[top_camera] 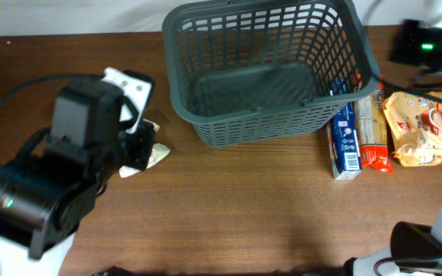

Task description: Pack container

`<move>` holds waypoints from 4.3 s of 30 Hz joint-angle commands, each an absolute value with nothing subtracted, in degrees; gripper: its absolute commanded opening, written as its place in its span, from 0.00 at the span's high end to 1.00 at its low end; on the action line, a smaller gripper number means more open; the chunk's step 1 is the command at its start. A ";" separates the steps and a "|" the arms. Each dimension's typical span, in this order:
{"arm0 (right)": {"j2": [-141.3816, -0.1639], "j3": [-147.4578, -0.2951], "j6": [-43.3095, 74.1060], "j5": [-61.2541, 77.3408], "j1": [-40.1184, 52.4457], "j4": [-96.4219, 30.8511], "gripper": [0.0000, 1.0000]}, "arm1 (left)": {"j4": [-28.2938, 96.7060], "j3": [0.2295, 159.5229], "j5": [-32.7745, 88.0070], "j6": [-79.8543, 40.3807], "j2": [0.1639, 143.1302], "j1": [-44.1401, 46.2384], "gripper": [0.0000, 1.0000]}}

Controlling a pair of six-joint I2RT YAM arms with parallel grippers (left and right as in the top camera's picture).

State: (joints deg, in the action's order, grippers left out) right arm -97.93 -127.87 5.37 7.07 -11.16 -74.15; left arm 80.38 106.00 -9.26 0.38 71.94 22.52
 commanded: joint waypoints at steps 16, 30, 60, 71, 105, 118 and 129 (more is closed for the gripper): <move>-109.21 -123.63 5.34 16.78 -12.51 -76.07 0.96 | 81.21 106.08 -8.82 -2.20 71.96 22.22 0.93; -109.27 -123.63 4.93 16.93 -4.14 -79.83 0.96 | 81.03 106.08 -9.58 -2.15 71.96 22.22 0.93; -120.14 -123.52 0.99 -3.84 -28.53 -76.34 0.01 | 81.97 106.06 -14.41 -6.00 71.96 9.96 0.01; -127.55 -112.77 -8.80 -12.93 -29.36 -70.54 0.02 | 81.97 106.06 -14.39 -6.00 71.96 9.96 0.01; -120.99 -117.32 2.39 -2.09 -27.94 -69.25 0.96 | 81.97 106.06 -14.39 -6.00 71.96 9.96 0.01; -103.70 -156.59 -0.60 -1.93 -3.42 -85.03 0.96 | 81.97 106.06 -14.39 -6.00 71.96 9.96 0.01; -109.27 -155.85 0.51 -2.00 18.13 -84.01 0.96 | 81.97 106.06 -14.39 -6.00 71.96 9.96 0.01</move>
State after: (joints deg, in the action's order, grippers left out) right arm -104.18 -156.51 0.01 -0.78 14.22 -85.62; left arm 81.89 105.97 -13.78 -5.45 72.01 10.35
